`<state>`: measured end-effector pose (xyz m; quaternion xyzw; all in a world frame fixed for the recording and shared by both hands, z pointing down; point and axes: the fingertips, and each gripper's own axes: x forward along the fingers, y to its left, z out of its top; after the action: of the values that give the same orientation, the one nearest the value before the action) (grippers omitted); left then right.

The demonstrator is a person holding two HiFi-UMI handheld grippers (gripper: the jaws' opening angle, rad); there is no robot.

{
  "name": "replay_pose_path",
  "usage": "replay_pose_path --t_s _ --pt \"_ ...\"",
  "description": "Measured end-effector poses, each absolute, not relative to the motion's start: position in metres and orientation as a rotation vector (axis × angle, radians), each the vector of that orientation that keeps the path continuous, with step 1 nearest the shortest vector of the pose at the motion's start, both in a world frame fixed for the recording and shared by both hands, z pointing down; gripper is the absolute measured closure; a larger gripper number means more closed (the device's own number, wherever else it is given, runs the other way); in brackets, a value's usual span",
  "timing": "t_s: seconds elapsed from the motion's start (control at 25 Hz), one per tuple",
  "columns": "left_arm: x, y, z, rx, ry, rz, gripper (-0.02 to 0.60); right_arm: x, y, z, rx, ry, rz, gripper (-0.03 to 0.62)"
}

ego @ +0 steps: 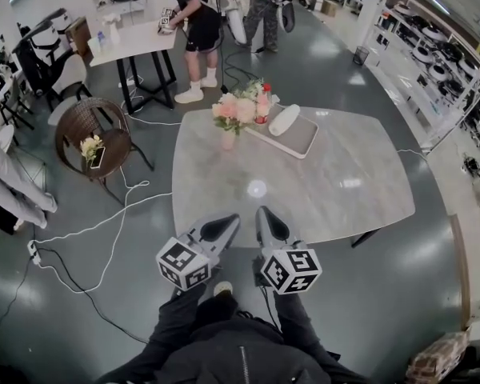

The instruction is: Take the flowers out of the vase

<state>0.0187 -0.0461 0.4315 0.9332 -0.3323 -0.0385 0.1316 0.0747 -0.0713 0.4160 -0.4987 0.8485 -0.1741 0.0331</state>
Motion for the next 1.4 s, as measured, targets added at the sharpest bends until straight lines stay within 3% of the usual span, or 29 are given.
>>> replay_pose_path --t_s 0.88,1.4 --pt "-0.020 -0.096 0.455 2.675 -0.996 -0.105 0.580 0.063 -0.130 0.438 -1.588 2.574 -0.575 0.594" --pt "-0.015 -0.190 0.464 2.631 -1.060 -0.072 0.580 0.054 -0.228 0.447 -1.507 2.679 -0.588 0.594"
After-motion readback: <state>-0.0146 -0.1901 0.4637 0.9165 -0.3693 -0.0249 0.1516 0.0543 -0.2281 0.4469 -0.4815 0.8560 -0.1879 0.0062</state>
